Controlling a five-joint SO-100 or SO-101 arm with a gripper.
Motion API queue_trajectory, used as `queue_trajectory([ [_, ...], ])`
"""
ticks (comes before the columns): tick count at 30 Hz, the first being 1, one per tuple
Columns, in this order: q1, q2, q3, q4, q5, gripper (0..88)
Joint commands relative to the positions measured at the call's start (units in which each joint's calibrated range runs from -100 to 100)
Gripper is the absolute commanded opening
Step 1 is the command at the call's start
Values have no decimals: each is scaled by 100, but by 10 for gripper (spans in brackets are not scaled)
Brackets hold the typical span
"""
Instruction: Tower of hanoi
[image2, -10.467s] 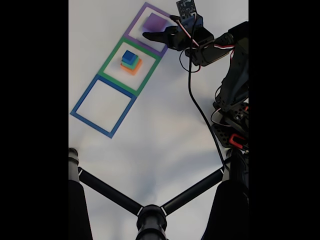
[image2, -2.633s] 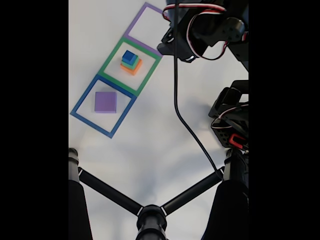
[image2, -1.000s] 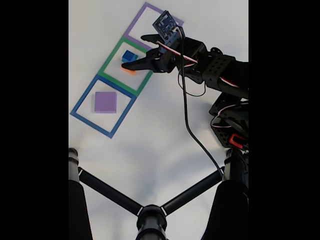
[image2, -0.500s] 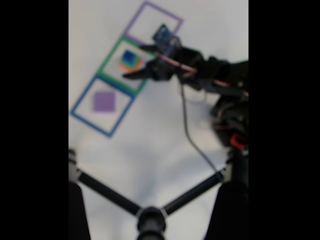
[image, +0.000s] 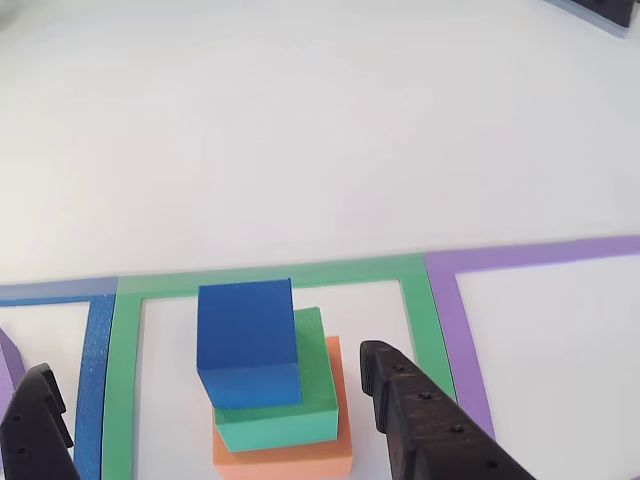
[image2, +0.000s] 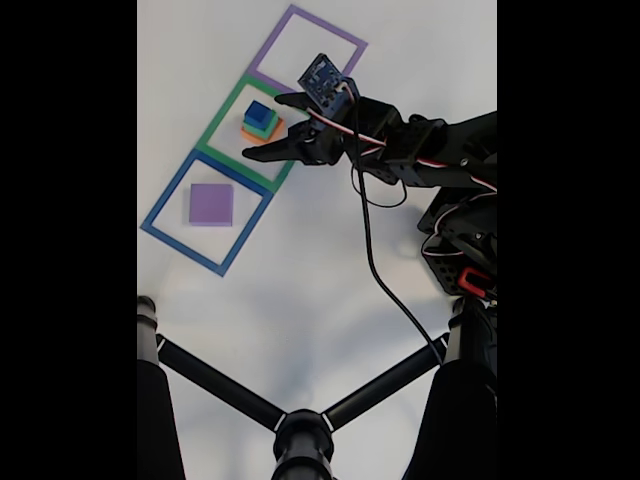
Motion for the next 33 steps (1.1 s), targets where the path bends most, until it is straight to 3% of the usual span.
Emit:
queue_trajectory([
  [1,-79,66,-364,-119,0,346],
  [33,-361,555,-728,-127,0,242],
])
